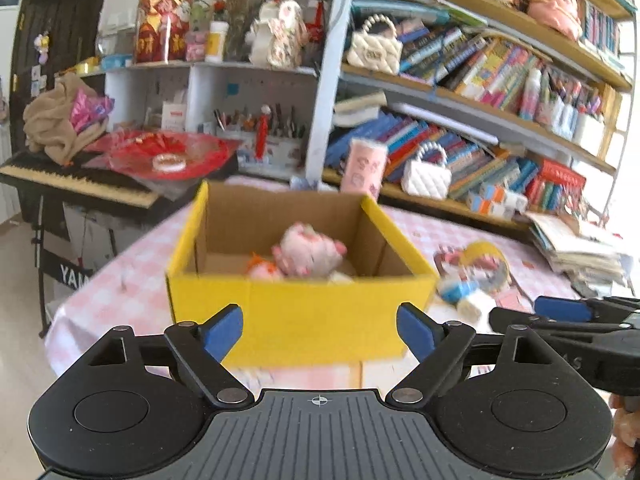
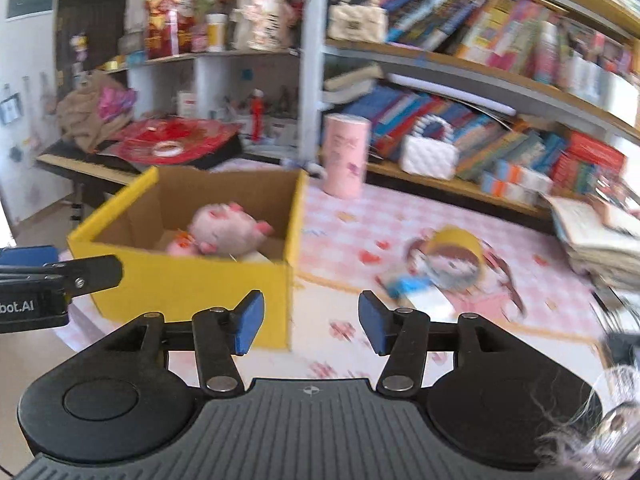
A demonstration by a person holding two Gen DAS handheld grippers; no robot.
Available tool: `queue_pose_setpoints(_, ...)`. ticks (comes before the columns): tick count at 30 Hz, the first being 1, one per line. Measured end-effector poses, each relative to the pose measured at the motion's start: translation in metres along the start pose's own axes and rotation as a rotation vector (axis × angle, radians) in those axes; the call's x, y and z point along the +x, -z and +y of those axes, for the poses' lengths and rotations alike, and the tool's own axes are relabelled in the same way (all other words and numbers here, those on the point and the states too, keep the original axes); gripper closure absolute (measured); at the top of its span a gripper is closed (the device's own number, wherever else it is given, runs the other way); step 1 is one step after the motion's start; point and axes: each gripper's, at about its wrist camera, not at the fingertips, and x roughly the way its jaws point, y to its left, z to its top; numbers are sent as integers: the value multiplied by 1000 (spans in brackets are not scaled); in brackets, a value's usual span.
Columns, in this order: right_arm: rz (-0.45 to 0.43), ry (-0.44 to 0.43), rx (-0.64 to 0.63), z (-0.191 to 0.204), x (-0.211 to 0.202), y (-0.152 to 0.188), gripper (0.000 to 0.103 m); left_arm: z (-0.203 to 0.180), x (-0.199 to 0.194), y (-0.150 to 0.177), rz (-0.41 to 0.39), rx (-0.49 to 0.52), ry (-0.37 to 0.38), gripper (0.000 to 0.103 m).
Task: Organize objects
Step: 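Withdraw both tools toward the white charger plug and yellow tape roll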
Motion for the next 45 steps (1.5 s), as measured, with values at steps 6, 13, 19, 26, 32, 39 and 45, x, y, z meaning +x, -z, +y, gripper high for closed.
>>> queue_pose_setpoints(6, 54, 111, 66, -16, -17, 38, 50, -16, 2, 23, 82, 33, 41, 17)
queue_pose_setpoints(13, 82, 189, 127, -34, -31, 62, 48, -40, 4, 37, 132, 89, 109, 17)
queue_pose_setpoints(19, 99, 226, 147, -46, -37, 73, 46, -58, 9, 42, 158, 111, 142, 16)
queue_pose_setpoints(26, 116, 273, 181, -65, -40, 80, 42, -82, 20, 44, 181, 145, 182, 15)
queue_pose_setpoints(32, 138, 306, 209, -87, -37, 85, 41, -104, 34, 45, 201, 167, 210, 15)
queue_pose_setpoints(39, 154, 318, 214, -117, -24, 82, 38, -133, 54, 43, 218, 181, 225, 14)
queue_pose_setpoints(45, 160, 310, 209, -143, -5, 75, 38, -151, 77, 38, 230, 169, 205, 13)
